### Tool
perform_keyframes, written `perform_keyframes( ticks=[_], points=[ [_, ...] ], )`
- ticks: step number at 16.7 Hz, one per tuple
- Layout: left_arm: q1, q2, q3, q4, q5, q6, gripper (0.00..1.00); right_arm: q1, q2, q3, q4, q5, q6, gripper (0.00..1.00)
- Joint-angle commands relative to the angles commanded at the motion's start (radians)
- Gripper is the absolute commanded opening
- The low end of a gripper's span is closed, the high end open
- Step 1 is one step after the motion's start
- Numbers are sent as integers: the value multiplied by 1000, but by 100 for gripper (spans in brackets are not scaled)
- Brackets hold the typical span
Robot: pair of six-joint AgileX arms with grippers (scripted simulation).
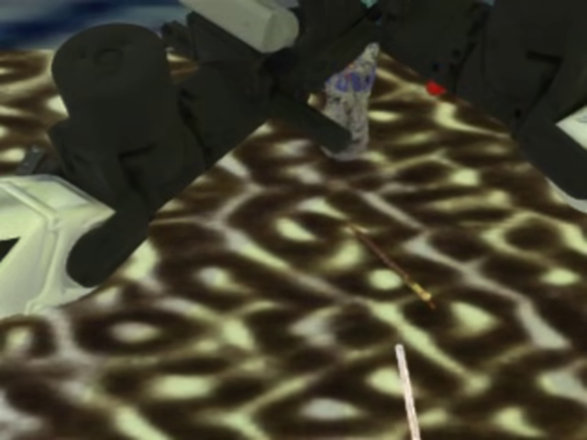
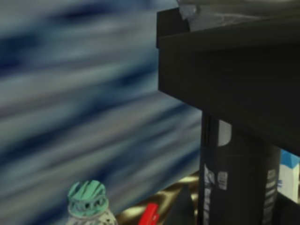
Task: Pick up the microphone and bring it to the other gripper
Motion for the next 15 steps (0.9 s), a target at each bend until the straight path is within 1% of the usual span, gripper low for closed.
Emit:
perform_keyframes(
  ticks=[7,8,15],
  points=[
    [0,0,0,0,0,0,98,0,0,0,0,0,0,0],
    [0,0,0,0,0,0,100,0,0,0,0,0,0,0],
    [0,0,0,0,0,0,100,0,0,0,0,0,0,0]
  ],
)
